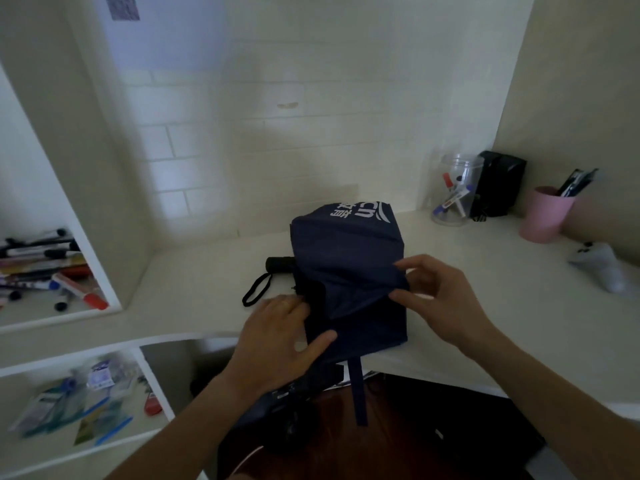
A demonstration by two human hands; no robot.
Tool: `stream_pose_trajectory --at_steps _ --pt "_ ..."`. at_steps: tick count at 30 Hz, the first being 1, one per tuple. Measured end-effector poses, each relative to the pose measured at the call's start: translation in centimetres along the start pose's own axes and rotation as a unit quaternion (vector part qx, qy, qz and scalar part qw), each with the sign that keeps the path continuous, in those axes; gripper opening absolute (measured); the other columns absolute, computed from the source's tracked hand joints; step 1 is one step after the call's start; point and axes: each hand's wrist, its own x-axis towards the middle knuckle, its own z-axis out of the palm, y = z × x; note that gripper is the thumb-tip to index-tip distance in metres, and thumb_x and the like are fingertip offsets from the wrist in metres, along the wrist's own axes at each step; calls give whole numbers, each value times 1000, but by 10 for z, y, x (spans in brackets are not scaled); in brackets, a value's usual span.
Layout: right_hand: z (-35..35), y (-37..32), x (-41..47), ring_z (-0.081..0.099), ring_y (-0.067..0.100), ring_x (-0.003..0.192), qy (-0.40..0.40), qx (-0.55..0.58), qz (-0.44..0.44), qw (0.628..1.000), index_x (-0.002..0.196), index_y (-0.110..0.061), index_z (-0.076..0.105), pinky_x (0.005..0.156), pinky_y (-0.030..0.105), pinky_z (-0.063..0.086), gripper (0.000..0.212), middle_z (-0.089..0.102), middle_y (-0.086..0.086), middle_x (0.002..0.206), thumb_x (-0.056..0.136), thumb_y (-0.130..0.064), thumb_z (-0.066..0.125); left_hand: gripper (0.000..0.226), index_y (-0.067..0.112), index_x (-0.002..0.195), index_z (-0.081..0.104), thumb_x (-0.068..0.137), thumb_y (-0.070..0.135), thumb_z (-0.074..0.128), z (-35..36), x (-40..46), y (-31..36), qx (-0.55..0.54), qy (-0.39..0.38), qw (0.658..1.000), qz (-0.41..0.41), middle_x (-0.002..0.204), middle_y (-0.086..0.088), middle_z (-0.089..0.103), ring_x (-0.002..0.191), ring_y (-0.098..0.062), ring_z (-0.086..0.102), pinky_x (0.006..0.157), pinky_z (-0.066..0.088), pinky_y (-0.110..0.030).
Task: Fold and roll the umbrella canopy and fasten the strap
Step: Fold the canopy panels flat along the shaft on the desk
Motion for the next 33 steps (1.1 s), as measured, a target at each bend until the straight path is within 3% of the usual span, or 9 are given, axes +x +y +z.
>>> stream_pose_trajectory --at_steps 2,6,9,12,16,22,26,30,33 --pt "3 6 -9 73 11 76 12 7 9 1000 101 -13 68 77 20 56 33 75 0 76 75 2 81 48 23 96 63 82 69 65 -8 -4 15 -77 104 986 -104 92 9 61 82 -10 57 75 47 -23" --pt "7 9 -18 74 13 78 34 26 39 998 96 -11 64 72 20 58 30 77 6 78 75 2 82 49 33 92 63 68 75 72 -12 13 43 -249 49 924 -286 100 14 59 82 -1 58 71 46 -15" --pt "3 4 -20 74 8 80 29 12 64 997 94 -16 68 76 18 57 30 78 2 81 72 -11 87 20 26 78 72 81 45 79 -12 26 48 -340 62 884 -316 91 3 68 77 -4 61 70 48 -11" --pt "-3 -2 -20 71 1 79 45 -9 93 995 88 -24 75 75 17 54 24 77 -8 84 71 -35 88 16 14 79 75 88 28 76 -18 27 47 -424 47 852 -304 80 -1 73 80 -21 69 75 57 -33" --pt "0 -6 -21 65 7 73 79 10 115 990 82 -24 77 68 17 47 9 76 -11 82 77 -29 83 21 6 85 75 93 25 69 -22 23 51 -489 37 812 -317 84 -9 75 79 -19 70 75 57 -33" --pt "-1 -17 -24 68 17 75 29 190 251 949 102 -14 75 65 30 48 26 76 5 96 82 -30 79 60 0 59 42 95 44 61 -17 18 48 -449 33 833 -321 60 -10 45 58 -20 43 62 37 -33" --pt "5 -19 -25 72 18 70 51 219 237 945 114 -14 67 61 26 55 37 76 12 98 81 -23 81 63 -9 65 44 97 42 61 -15 17 44 -432 29 847 -307 61 -19 47 58 -22 44 62 39 -36" --pt "10 -16 -28 76 25 75 85 216 237 944 109 -9 65 65 28 61 37 76 13 94 80 -26 81 68 -10 68 58 86 56 59 -13 11 40 -385 16 874 -295 66 -24 61 62 -38 57 63 50 -48" --pt "16 -11 -30 75 23 70 113 146 233 955 98 -9 63 64 31 61 31 75 12 90 80 -25 82 55 -6 61 56 91 39 66 -8 8 37 -331 8 895 -299 65 -20 61 56 -21 55 63 52 -43"
